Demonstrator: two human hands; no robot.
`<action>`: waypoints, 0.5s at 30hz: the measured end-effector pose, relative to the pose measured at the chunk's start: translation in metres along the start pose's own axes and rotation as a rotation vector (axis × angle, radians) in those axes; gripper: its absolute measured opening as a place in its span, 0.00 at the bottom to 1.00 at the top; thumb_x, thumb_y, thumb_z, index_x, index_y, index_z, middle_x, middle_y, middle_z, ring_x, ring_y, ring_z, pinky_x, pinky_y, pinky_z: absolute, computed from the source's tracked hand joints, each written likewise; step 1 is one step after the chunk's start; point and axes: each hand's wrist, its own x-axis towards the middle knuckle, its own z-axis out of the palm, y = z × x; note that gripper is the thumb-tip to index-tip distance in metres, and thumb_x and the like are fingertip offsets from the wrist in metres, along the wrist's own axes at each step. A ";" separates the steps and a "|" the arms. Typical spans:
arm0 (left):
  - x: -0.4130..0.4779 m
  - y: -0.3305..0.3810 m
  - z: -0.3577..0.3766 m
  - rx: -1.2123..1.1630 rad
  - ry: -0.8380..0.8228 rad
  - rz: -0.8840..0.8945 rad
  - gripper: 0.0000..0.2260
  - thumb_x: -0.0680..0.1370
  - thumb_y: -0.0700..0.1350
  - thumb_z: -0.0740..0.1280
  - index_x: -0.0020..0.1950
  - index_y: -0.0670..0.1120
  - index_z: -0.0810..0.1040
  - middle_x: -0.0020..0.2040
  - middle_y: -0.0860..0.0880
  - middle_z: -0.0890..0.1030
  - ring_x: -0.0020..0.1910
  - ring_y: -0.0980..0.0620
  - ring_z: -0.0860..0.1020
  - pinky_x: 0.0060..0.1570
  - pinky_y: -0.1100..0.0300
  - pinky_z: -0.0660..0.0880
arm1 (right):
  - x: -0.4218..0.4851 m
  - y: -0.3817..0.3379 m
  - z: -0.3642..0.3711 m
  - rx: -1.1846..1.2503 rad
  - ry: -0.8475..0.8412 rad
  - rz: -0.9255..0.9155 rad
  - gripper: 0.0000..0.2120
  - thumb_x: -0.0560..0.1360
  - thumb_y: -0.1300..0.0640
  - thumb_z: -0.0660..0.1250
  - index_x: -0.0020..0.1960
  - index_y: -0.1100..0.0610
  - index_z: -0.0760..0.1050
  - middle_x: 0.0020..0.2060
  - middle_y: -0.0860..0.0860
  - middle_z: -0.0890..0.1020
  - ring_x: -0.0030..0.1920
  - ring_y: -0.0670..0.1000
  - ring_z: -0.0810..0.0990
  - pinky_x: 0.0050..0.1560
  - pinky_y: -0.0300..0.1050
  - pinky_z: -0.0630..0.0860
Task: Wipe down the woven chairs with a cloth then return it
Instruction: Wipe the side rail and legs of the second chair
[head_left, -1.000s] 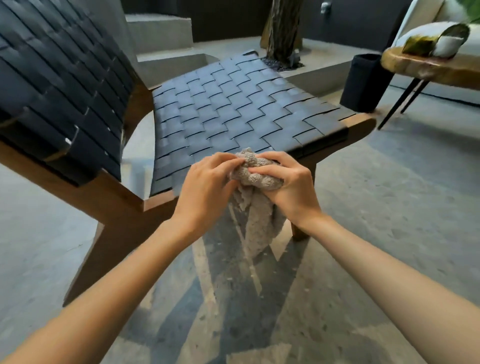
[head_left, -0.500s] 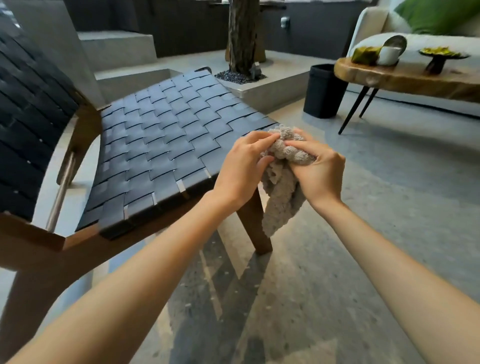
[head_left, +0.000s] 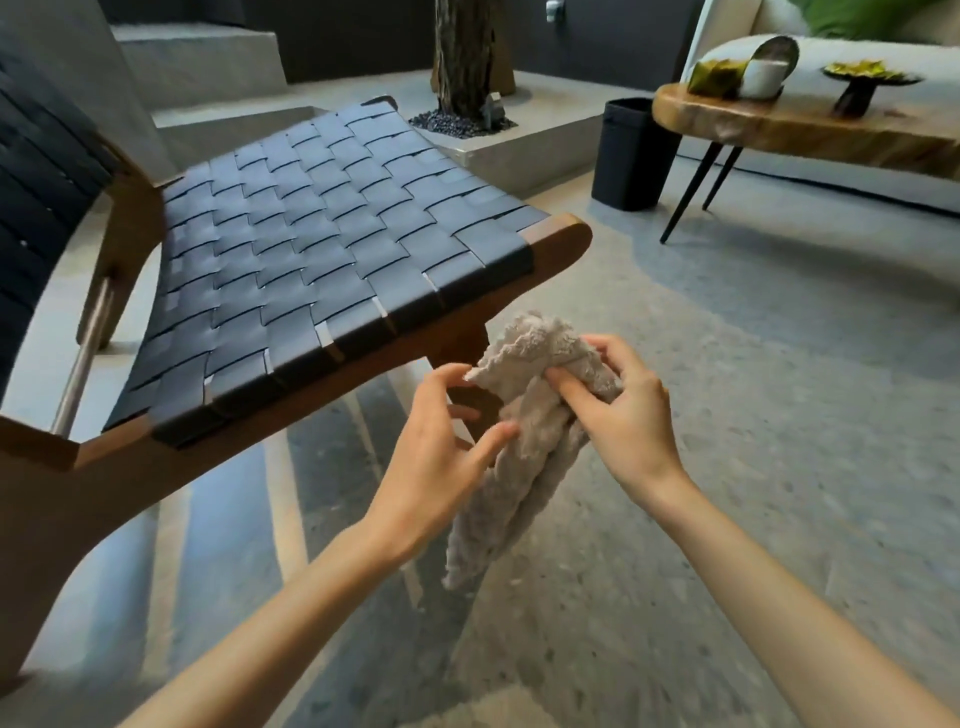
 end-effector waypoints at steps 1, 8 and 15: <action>-0.006 -0.003 0.001 -0.074 -0.041 -0.066 0.24 0.73 0.56 0.68 0.65 0.55 0.63 0.61 0.60 0.70 0.52 0.63 0.76 0.49 0.70 0.75 | -0.009 0.003 0.004 0.017 -0.027 0.021 0.07 0.74 0.52 0.71 0.52 0.49 0.77 0.41 0.44 0.82 0.42 0.44 0.81 0.40 0.40 0.78; -0.021 -0.024 0.002 -0.257 -0.132 -0.228 0.12 0.75 0.51 0.69 0.56 0.53 0.72 0.53 0.56 0.78 0.50 0.63 0.78 0.47 0.70 0.76 | -0.046 0.024 0.025 0.085 -0.243 0.160 0.04 0.79 0.48 0.62 0.52 0.44 0.75 0.47 0.44 0.83 0.49 0.43 0.81 0.54 0.51 0.77; -0.031 -0.045 0.000 -0.233 -0.050 -0.322 0.06 0.78 0.46 0.65 0.54 0.49 0.76 0.49 0.51 0.81 0.50 0.52 0.79 0.49 0.62 0.75 | -0.050 0.031 0.025 -0.106 -0.138 0.123 0.08 0.79 0.50 0.63 0.48 0.54 0.77 0.42 0.48 0.80 0.43 0.49 0.78 0.44 0.40 0.73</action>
